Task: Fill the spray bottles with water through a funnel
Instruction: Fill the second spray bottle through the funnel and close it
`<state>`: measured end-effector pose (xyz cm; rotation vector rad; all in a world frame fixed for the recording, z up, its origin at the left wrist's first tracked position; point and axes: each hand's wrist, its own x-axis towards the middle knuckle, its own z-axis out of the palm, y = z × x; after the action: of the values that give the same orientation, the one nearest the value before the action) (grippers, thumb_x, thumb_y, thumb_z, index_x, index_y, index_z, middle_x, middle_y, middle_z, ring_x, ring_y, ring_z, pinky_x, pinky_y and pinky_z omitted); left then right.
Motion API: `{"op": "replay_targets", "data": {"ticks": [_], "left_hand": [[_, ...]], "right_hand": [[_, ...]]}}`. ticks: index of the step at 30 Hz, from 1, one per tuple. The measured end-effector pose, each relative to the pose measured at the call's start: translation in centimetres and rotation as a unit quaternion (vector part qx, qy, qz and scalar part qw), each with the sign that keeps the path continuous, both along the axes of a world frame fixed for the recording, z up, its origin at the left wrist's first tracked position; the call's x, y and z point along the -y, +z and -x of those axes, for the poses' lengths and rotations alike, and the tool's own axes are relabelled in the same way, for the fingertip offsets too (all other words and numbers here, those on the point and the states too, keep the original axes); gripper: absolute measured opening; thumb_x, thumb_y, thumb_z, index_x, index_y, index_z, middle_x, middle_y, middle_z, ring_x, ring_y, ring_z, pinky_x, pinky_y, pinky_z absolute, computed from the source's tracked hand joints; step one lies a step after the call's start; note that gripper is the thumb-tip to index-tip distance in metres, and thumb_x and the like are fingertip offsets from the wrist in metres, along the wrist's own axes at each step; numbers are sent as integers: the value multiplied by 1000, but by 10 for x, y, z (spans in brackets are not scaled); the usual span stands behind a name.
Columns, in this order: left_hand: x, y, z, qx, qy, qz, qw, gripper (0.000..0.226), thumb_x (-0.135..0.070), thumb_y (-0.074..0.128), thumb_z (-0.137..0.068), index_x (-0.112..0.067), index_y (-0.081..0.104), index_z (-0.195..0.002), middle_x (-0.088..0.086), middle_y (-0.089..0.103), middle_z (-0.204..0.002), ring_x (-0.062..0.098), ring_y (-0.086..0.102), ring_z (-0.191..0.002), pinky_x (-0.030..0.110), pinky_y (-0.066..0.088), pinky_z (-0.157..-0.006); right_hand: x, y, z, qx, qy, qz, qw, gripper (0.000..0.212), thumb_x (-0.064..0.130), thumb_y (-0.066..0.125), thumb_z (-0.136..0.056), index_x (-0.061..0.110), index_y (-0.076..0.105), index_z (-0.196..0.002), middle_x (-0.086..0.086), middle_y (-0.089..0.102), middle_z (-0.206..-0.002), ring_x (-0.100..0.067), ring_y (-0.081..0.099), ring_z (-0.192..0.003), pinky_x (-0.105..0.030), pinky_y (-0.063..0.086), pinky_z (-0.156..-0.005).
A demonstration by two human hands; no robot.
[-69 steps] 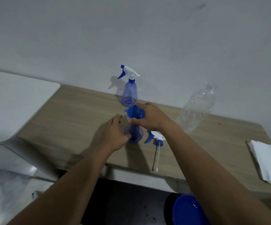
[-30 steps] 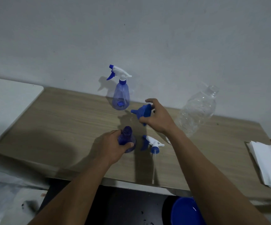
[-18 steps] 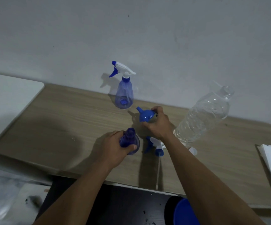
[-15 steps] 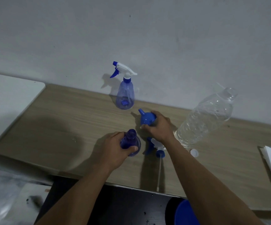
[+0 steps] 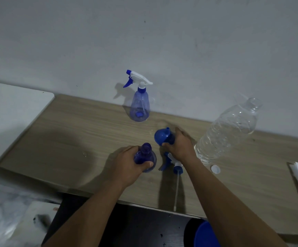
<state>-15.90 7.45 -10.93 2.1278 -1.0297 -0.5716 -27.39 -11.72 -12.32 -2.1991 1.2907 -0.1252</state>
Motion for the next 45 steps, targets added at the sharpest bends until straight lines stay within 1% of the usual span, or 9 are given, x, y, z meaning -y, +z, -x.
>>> {"op": "replay_targets", "data": {"ticks": [4, 10, 17, 22, 27, 32, 36, 39, 45], "left_hand": [[-1, 0, 3, -15, 11, 12, 1000, 36, -39, 84, -71, -28, 68, -101, -13, 65, -93, 4, 58, -84, 5, 34, -64], [-2, -5, 3, -13, 13, -8, 1000, 41, -53, 79, -67, -35, 65, -101, -15, 67, -94, 8, 63, -87, 32, 51, -78], [-3, -3, 6, -16, 7, -17, 1000, 39, -51, 79, -71, -35, 64, -103, -12, 66, -98, 13, 63, -90, 36, 52, -83], [-3, -1, 8, -32, 9, -21, 999, 44, -46, 81, -72, -31, 65, -110, -9, 67, -102, 15, 62, -94, 35, 51, -84], [-4, 0, 10, -51, 16, -2, 999, 42, -39, 83, -73, -27, 65, -109, -5, 67, -103, 15, 62, -91, 26, 40, -73], [-3, 5, 13, -58, 22, -1, 998, 41, -34, 84, -73, -24, 66, -108, -5, 66, -99, 18, 63, -91, 25, 38, -71], [-2, 1, 12, -48, 30, 4, 998, 42, -37, 83, -66, -23, 68, -103, -5, 67, -90, 20, 65, -87, 19, 37, -62], [-2, 2, 10, -32, 19, -11, 999, 46, -43, 81, -70, -26, 66, -111, -3, 70, -100, 21, 65, -94, 27, 40, -69], [-2, 4, 7, -41, 15, -19, 999, 54, -40, 79, -77, -31, 60, -127, -5, 68, -115, 16, 62, -102, 19, 33, -67]], "right_hand": [[-18, 7, 13, -26, 15, 37, 999, 68, 23, 70, -86, 10, 37, -145, -16, 51, -141, -37, 48, -129, -43, 45, -98], [-39, 5, 46, -97, 53, 23, 994, 59, 38, 69, -85, 11, 49, -133, -16, 54, -129, -36, 52, -121, -41, 46, -96], [-48, 3, 71, -137, 90, 21, 986, 45, 44, 67, -82, 17, 62, -118, -11, 61, -116, -33, 58, -105, -38, 50, -84], [-57, 8, 81, -51, 50, 14, 997, 55, 34, 76, -83, 18, 53, -130, -5, 58, -117, -28, 63, -103, -38, 53, -83], [-63, 34, 86, 118, -1, 21, 993, 58, 22, 82, -77, 20, 57, -129, -2, 56, -113, -21, 63, -97, -31, 51, -81], [-67, 96, 73, 283, -37, 65, 956, 58, 24, 85, -78, 28, 57, -129, 5, 59, -119, -7, 66, -95, -18, 54, -79], [-76, 137, 46, 387, -20, 51, 920, 62, 20, 84, -81, 31, 53, -134, 13, 54, -127, -2, 65, -100, -24, 57, -83], [-81, 148, 26, 424, 8, 50, 904, 64, 17, 83, -82, 28, 52, -138, 10, 52, -129, 2, 63, -102, -25, 59, -82], [-80, 140, -6, 435, 29, 80, 897, 66, 14, 82, -83, 21, 49, -140, 8, 48, -129, 1, 61, -107, -30, 60, -84]]}}
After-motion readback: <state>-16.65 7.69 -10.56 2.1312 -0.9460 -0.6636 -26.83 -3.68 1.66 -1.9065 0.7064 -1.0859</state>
